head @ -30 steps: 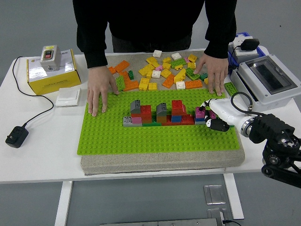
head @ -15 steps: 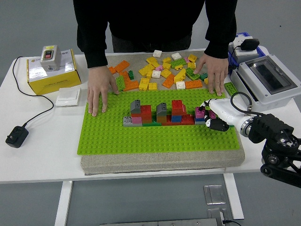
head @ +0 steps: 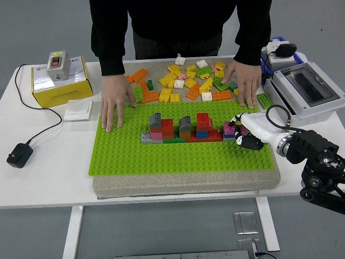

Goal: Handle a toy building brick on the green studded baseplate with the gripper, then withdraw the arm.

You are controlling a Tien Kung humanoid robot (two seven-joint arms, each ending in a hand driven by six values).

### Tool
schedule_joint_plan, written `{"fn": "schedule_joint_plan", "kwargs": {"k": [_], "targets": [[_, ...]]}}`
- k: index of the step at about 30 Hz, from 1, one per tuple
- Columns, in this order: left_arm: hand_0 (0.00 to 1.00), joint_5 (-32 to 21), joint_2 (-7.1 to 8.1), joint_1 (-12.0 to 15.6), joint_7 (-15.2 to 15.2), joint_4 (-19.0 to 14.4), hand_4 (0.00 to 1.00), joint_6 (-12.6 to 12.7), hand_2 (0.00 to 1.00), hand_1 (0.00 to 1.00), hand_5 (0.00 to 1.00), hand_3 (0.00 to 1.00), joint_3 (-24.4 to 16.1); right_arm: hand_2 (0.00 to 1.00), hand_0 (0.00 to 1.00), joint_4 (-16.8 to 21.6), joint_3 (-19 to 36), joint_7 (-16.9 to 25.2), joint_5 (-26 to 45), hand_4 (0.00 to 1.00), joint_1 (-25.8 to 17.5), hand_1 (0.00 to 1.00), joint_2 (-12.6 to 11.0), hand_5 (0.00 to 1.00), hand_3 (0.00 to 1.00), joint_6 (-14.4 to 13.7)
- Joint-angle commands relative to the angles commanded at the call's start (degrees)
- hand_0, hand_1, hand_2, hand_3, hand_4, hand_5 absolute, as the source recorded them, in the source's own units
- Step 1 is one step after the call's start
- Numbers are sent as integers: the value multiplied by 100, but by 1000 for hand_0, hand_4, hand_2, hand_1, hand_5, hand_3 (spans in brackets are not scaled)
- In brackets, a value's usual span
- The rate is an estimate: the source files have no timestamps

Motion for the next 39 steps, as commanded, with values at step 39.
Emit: {"fn": "schedule_joint_plan", "kwargs": {"k": [39], "targets": [[660, 135, 36, 283, 46, 0, 220, 27, 580, 579, 631, 600, -124, 835, 316, 334, 3720, 1405, 59, 457, -2613, 477, 893, 443, 757, -1737]]}}
